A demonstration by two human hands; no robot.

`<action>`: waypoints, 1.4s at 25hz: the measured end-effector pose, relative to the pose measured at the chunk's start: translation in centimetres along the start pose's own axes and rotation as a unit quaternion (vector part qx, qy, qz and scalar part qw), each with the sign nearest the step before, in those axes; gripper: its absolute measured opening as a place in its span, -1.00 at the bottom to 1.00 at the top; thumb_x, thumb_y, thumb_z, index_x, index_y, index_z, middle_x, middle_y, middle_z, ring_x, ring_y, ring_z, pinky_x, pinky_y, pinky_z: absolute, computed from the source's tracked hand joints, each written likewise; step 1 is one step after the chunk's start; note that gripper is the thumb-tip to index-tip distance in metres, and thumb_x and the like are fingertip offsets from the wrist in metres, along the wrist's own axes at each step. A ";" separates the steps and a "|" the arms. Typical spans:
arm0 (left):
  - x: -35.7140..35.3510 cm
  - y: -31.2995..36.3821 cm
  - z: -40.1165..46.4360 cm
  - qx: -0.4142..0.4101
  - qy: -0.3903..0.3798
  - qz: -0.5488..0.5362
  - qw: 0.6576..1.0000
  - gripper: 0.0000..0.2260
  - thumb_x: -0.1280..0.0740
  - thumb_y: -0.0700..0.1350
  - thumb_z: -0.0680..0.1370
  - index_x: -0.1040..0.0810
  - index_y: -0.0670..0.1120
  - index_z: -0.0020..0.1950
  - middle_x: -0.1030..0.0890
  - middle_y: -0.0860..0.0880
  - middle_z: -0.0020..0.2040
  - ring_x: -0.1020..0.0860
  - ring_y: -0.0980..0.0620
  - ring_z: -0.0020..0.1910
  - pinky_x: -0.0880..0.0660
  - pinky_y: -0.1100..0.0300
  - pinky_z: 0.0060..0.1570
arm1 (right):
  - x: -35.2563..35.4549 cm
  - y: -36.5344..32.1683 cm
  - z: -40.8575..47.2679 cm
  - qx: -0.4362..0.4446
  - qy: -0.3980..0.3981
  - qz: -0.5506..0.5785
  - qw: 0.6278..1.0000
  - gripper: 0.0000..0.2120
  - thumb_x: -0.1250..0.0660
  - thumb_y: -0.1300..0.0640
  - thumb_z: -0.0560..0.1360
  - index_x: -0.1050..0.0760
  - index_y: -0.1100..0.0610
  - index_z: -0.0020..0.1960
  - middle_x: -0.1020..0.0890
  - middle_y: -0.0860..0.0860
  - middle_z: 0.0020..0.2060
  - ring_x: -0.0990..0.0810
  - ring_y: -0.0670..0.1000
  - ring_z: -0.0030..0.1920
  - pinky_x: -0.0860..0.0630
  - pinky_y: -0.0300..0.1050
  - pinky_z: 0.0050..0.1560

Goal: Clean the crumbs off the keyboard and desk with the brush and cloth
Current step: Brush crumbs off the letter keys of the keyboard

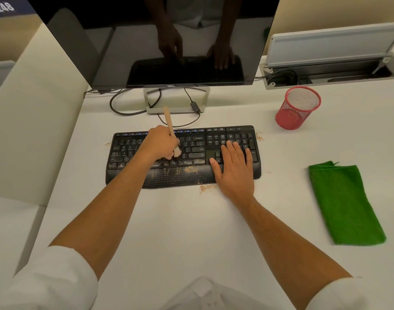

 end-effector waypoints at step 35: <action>-5.4 5.4 -0.6 -0.143 -0.016 0.064 0.988 -0.78 -0.19 -0.08 0.63 -0.53 -0.19 -0.04 -0.61 -0.10 -0.18 -0.59 -0.10 -0.20 -0.54 0.03 -0.19 | 0.0 -0.1 -0.1 0.005 0.037 -0.008 0.999 -0.46 -0.10 -0.19 0.66 -0.42 0.17 0.44 -0.47 0.10 0.43 -0.30 0.09 0.51 -0.01 0.13 0.58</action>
Point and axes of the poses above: each hand's wrist, its own z-axis towards the middle knuckle, its own x-axis out of the back of the hand, y = z × x, the point moved 5 cm from there along z, towards the middle knuckle
